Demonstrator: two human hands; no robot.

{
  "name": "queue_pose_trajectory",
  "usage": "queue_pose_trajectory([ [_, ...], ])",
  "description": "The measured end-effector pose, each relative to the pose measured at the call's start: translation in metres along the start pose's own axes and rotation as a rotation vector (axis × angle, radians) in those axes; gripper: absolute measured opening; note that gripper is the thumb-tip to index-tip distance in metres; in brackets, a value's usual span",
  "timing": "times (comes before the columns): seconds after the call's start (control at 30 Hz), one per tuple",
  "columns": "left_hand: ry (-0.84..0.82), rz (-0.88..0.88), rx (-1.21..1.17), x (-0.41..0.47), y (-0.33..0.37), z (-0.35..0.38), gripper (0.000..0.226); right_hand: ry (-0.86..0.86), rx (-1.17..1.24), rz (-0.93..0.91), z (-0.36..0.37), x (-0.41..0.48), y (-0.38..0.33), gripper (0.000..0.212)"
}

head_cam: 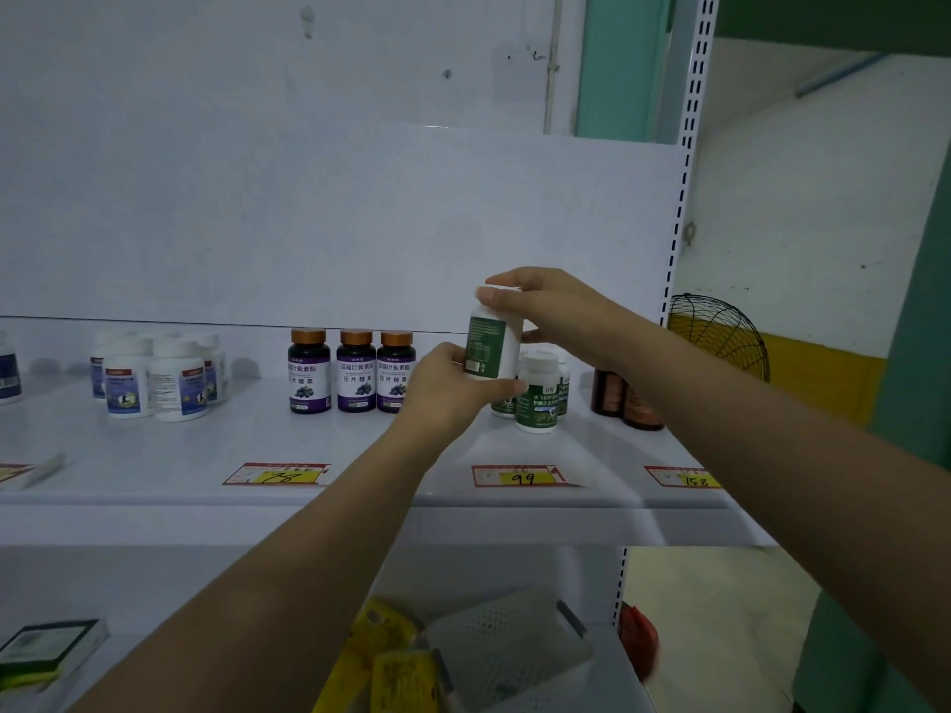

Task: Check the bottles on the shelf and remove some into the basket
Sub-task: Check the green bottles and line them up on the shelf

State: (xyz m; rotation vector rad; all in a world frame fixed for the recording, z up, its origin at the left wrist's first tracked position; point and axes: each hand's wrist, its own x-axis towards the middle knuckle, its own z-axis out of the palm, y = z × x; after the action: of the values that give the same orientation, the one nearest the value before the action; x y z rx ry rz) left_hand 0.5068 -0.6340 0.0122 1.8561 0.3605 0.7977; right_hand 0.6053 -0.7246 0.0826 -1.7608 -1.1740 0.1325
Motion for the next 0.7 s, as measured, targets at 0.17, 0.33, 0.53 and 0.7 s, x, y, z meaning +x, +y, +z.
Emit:
queue_pose_trajectory([
  [0.17, -0.091, -0.042, -0.057, 0.001, -0.001, 0.001, 0.051, 0.043, 0.082, -0.001, -0.008, 0.001, 0.007, 0.039],
  [0.33, -0.156, -0.025, -0.045, 0.002, 0.001, 0.000, 0.040, -0.056, 0.254, 0.015, -0.013, 0.001, 0.012, 0.039],
  [0.53, -0.012, 0.015, -0.079, 0.004, 0.000, 0.003, 0.046, -0.109, 0.159, -0.037, -0.010, -0.009, 0.006, 0.031],
  [0.7, 0.053, 0.158, -0.080, 0.015, 0.019, -0.006, 0.055, 0.221, -0.156, -0.415, 0.000, -0.024, -0.006, 0.037],
])
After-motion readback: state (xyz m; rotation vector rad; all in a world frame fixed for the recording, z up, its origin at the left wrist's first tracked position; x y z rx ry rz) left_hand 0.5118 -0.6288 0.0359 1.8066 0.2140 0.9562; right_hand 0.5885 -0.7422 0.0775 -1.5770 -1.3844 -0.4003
